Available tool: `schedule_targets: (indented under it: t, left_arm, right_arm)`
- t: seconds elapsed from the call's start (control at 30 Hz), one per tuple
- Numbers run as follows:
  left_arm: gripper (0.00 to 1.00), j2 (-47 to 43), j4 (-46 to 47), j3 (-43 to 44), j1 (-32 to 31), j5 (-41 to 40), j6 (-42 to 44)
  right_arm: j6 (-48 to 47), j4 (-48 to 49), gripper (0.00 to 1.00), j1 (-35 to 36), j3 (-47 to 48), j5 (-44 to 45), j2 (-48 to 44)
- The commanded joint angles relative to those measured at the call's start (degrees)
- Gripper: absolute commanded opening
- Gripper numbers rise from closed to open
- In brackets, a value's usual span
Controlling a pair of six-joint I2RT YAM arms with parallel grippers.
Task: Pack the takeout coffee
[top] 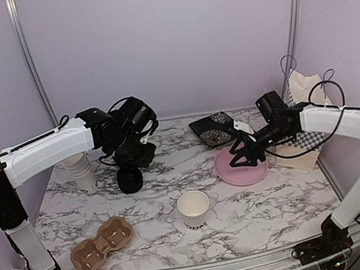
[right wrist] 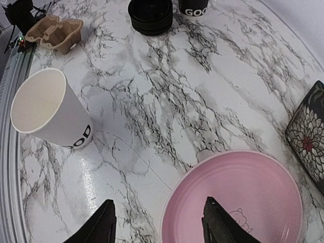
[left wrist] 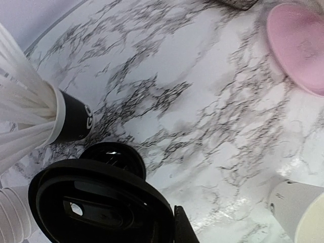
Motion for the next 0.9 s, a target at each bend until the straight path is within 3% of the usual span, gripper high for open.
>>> schedule_targets:
  t: [0.0,0.07,0.1,0.13,0.33,0.4,0.57,0.87]
  left_arm:
    - [0.06,-6.44,6.92,3.58,-2.84,14.44,4.01]
    - [0.04,-8.72,12.89,2.79,-2.94,20.80,3.17]
    - [0.04,-10.24,17.01,1.37,-2.95,23.41,2.70]
    - [0.04,-11.81,21.72,-0.90,-2.95,26.05,2.00]
    - [0.04,-20.21,56.86,-17.03,-2.74,40.38,-7.98]
    - [0.04,-20.96,64.35,-19.95,-2.61,42.98,-11.18]
    - [0.04,-19.41,72.95,-21.66,-2.55,48.24,-15.01]
    - [0.04,-17.09,78.68,-23.07,-2.58,51.11,-18.83]
  right_arm:
    - [4.70,-2.01,0.61,-0.25,8.92,-6.53,-1.28]
    - [9.20,0.09,0.73,-0.25,11.98,-8.28,-1.82]
    - [11.91,2.13,0.91,-0.25,13.35,-8.89,-2.27]
    - [15.35,4.53,0.97,-0.25,13.75,-9.78,-2.73]
    - [28.22,12.74,0.98,-0.17,17.64,-18.91,-1.62]
    - [32.11,16.35,0.98,-0.03,17.82,-21.47,-1.32]
    - [42.43,24.61,0.98,2.56,18.29,-24.88,-0.30]
    - [40.47,22.92,0.99,8.48,19.08,-25.13,0.03]
